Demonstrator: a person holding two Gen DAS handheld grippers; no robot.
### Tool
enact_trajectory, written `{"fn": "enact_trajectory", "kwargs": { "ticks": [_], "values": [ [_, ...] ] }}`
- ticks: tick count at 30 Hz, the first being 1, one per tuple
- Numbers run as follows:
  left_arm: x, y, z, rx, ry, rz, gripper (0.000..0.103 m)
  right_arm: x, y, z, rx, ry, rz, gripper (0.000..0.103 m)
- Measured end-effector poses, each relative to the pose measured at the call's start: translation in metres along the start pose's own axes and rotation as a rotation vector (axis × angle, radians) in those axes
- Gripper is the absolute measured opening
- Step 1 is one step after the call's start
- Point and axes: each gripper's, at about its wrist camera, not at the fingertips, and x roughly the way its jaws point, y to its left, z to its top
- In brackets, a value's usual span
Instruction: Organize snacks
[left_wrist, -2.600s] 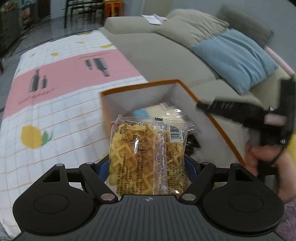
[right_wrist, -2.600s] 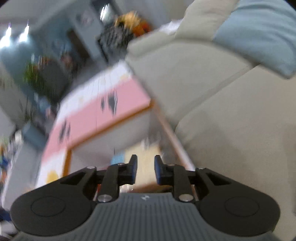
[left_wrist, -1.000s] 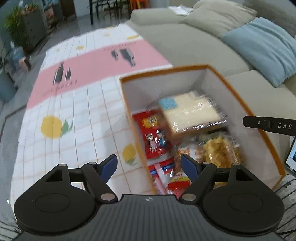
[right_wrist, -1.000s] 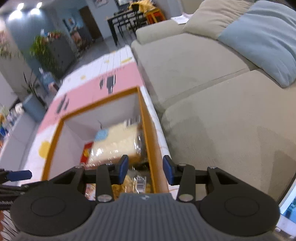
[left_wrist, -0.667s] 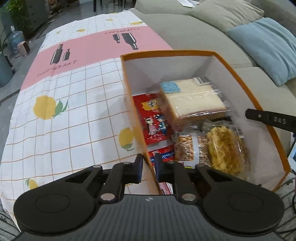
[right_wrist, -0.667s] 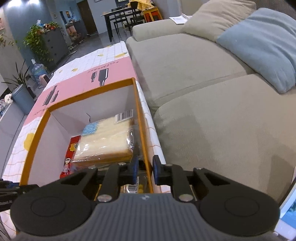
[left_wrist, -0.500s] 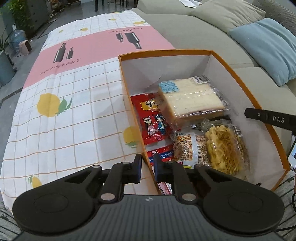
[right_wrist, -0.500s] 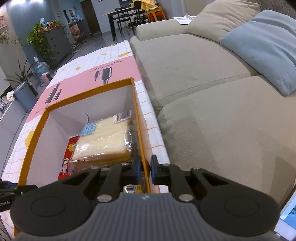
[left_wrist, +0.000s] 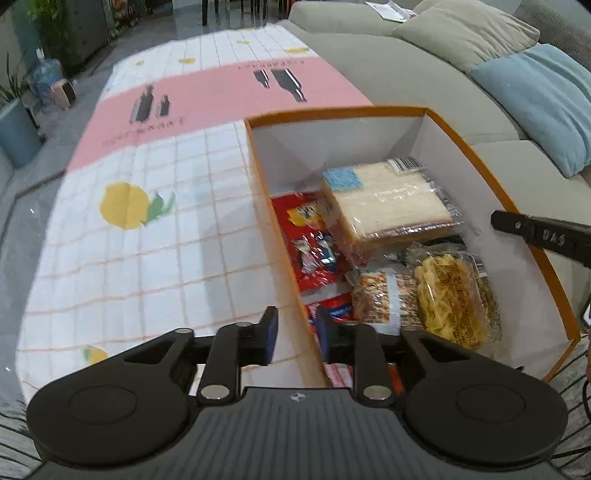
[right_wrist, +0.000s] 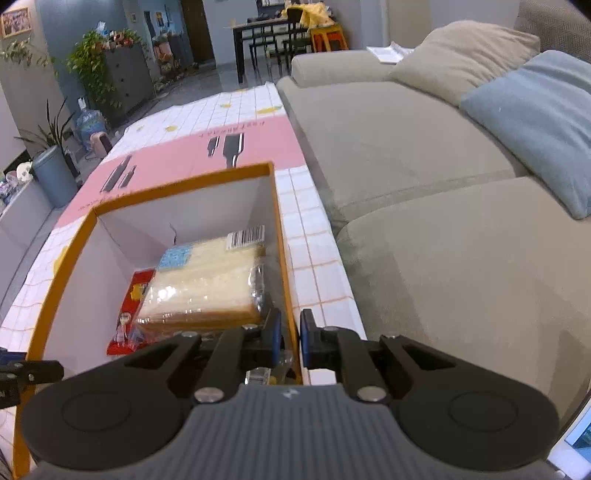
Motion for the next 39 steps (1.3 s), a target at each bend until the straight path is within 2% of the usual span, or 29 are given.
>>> {"fn": "enact_trajectory", "kwargs": {
  "ticks": [2, 6, 7, 8, 11, 14, 17, 19, 21, 24, 26, 29, 33, 36, 39],
  "values": [
    [-0.012, 0.002, 0.000, 0.015, -0.049, -0.003, 0.038, -0.010, -0.006, 0.004, 0.051, -0.049, 0.012, 0.039],
    [-0.043, 0.008, 0.001, 0.023, -0.161, -0.028, 0.065, -0.046, -0.005, 0.011, 0.072, -0.185, 0.022, 0.050],
    [-0.050, 0.009, 0.002, 0.020, -0.177, -0.020, 0.070, -0.054, -0.002, 0.012, 0.066, -0.205, 0.028, 0.057],
    [-0.058, 0.010, 0.002, 0.020, -0.195, -0.002, 0.070, -0.064, 0.002, 0.012, 0.068, -0.225, 0.030, 0.061],
    [-0.078, 0.010, -0.001, 0.029, -0.269, 0.043, 0.070, -0.084, 0.018, 0.006, 0.083, -0.259, 0.055, 0.063],
    [-0.098, 0.012, -0.008, 0.040, -0.347, 0.057, 0.075, -0.096, 0.041, -0.001, 0.053, -0.255, 0.088, 0.066],
    [-0.115, 0.016, -0.018, 0.020, -0.412, 0.050, 0.078, -0.105, 0.067, -0.012, -0.003, -0.259, 0.069, 0.068],
    [-0.123, 0.019, -0.026, -0.004, -0.436, 0.053, 0.086, -0.109, 0.082, -0.020, -0.035, -0.268, 0.059, 0.074],
    [-0.129, 0.021, -0.035, -0.022, -0.477, 0.077, 0.086, -0.111, 0.094, -0.028, -0.063, -0.276, 0.044, 0.076],
    [-0.132, 0.017, -0.050, 0.001, -0.546, 0.137, 0.087, -0.112, 0.111, -0.042, -0.105, -0.276, 0.021, 0.076],
    [-0.130, 0.015, -0.055, -0.006, -0.553, 0.150, 0.087, -0.112, 0.117, -0.048, -0.115, -0.264, 0.013, 0.076],
    [-0.120, 0.016, -0.059, -0.047, -0.553, 0.122, 0.087, -0.112, 0.121, -0.060, -0.105, -0.249, 0.000, 0.076],
    [-0.108, 0.013, -0.063, -0.088, -0.475, 0.127, 0.087, -0.111, 0.121, -0.075, -0.111, -0.209, -0.022, 0.076],
    [-0.101, 0.012, -0.072, -0.118, -0.450, 0.101, 0.087, -0.114, 0.121, -0.089, -0.121, -0.197, -0.035, 0.076],
    [-0.092, 0.005, -0.077, -0.091, -0.386, 0.074, 0.087, -0.115, 0.121, -0.102, -0.155, -0.195, -0.067, 0.076]
  ]
}}
